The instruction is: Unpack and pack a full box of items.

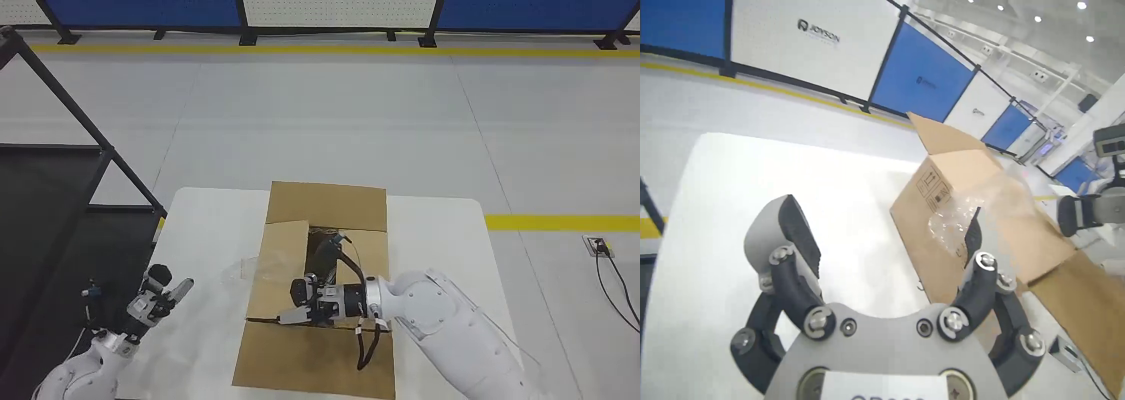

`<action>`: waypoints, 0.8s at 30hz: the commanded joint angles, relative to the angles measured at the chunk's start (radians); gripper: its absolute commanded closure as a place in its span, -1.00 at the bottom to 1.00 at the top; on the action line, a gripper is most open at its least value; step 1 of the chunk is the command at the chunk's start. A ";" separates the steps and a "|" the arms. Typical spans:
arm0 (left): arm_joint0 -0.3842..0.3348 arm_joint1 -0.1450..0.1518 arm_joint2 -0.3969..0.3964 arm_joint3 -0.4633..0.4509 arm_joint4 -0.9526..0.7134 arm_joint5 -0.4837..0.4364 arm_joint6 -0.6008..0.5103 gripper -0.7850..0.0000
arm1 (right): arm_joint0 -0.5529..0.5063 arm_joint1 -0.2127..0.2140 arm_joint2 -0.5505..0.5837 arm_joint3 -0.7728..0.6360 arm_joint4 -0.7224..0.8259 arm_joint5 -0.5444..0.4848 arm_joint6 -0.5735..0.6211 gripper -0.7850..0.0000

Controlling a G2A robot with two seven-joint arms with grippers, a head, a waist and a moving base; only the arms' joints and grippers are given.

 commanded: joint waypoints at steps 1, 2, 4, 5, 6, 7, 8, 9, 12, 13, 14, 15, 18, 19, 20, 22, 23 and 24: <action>-0.012 0.001 0.020 0.000 -0.095 0.032 -0.088 -0.96 | 0.001 -0.002 -0.003 0.001 -0.002 0.003 -0.004 -1.00; -0.014 0.002 0.030 -0.003 -0.122 0.034 -0.132 -0.92 | 0.002 -0.003 -0.004 0.003 -0.003 0.005 -0.004 -1.00; -0.018 0.006 0.047 -0.002 -0.177 0.063 -0.227 -0.92 | 0.004 -0.004 -0.005 0.004 -0.005 0.008 -0.006 -1.00; -0.025 0.007 0.058 0.002 -0.228 0.087 -0.285 -0.73 | 0.005 -0.004 -0.006 0.005 -0.005 0.008 -0.006 -1.00; -0.032 0.009 0.068 0.004 -0.285 0.104 -0.346 -0.62 | 0.005 -0.005 -0.006 0.006 -0.005 0.007 -0.006 -1.00; -0.041 0.013 0.067 0.002 -0.315 0.122 -0.401 -0.62 | 0.006 -0.005 -0.006 0.007 -0.005 0.009 -0.005 -1.00; -0.050 0.019 0.047 -0.008 -0.290 0.147 -0.407 -1.00 | 0.007 -0.006 -0.007 0.007 -0.005 0.009 -0.004 -1.00; -0.051 0.021 0.038 -0.014 -0.266 0.158 -0.399 -1.00 | 0.007 -0.006 -0.007 0.008 -0.005 0.009 -0.003 -1.00; -0.051 0.021 0.038 -0.014 -0.266 0.158 -0.399 -1.00 | 0.004 -0.007 -0.005 0.009 -0.005 0.007 -0.004 -1.00; -0.051 0.021 0.038 -0.014 -0.266 0.158 -0.399 -1.00 | 0.003 -0.006 -0.004 0.009 -0.006 0.006 -0.003 -1.00; -0.051 0.021 0.038 -0.014 -0.266 0.158 -0.399 -1.00 | 0.002 -0.006 -0.003 0.009 -0.007 0.005 -0.003 -1.00; -0.051 0.021 0.038 -0.014 -0.266 0.158 -0.399 -1.00 | 0.001 -0.006 -0.002 0.009 -0.008 0.003 -0.002 -1.00; -0.041 0.018 0.060 -0.022 -0.316 0.162 -0.419 -1.00 | -0.001 -0.006 0.001 0.010 -0.007 -0.002 0.002 -1.00; -0.037 0.017 0.073 -0.028 -0.380 0.164 -0.462 -1.00 | 0.000 -0.006 0.002 0.011 -0.006 -0.002 0.003 -1.00; -0.037 0.019 0.076 -0.032 -0.438 0.175 -0.498 -1.00 | 0.000 -0.006 0.002 0.012 -0.004 -0.003 0.004 -1.00; -0.039 0.021 0.085 -0.035 -0.575 0.208 -0.595 -1.00 | 0.001 -0.007 0.003 0.016 -0.002 -0.004 0.004 -1.00; -0.043 0.023 0.086 -0.031 -0.641 0.232 -0.640 -0.95 | 0.001 -0.007 0.002 0.018 0.000 -0.004 0.006 -1.00; -0.050 0.025 0.085 -0.027 -0.705 0.254 -0.681 -0.91 | 0.002 -0.008 0.002 0.020 0.001 -0.005 0.007 -1.00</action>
